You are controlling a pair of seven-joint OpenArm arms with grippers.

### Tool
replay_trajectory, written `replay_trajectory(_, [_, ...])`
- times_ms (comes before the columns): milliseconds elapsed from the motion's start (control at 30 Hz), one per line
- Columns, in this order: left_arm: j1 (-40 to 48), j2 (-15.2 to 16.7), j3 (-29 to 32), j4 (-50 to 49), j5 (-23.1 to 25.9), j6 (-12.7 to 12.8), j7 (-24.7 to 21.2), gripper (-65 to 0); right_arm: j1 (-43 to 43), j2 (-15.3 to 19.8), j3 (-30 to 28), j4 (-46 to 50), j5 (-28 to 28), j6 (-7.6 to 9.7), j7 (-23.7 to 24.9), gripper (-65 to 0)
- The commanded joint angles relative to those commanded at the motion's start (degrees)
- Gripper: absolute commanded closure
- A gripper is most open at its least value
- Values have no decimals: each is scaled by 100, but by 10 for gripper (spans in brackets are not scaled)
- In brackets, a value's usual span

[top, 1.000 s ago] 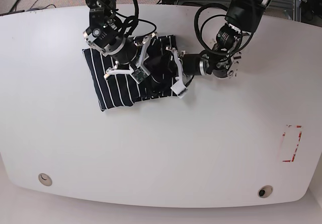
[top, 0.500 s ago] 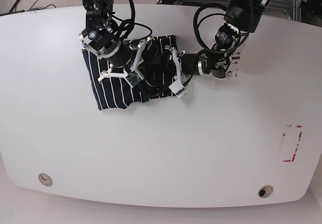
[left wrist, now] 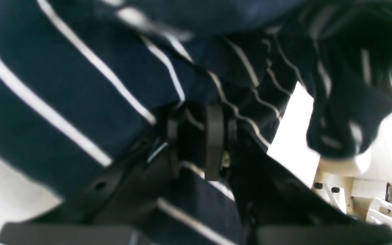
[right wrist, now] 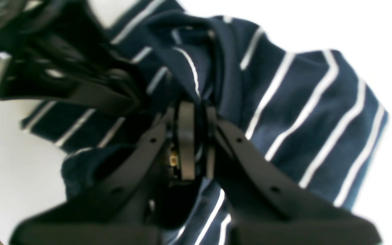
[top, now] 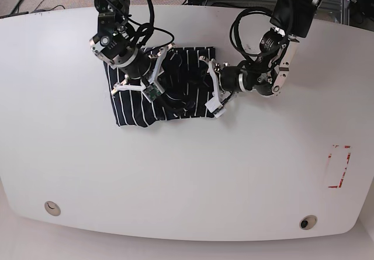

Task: Layout the t-shirt on the table in an organized manner, then fold the t-shirt properly
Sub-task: 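Grasp the bundle edge with the right gripper and fold it over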

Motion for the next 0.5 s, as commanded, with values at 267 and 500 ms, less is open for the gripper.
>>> replay_trajectory(267, [114,-149,-9,563,0,-9,0,-86,0,0,0,0,0,0,0,-8])
replay_trajectory(500, [167,-211,-9,985,0,9,9,-86,0,0,0,0,0,9,0,-8])
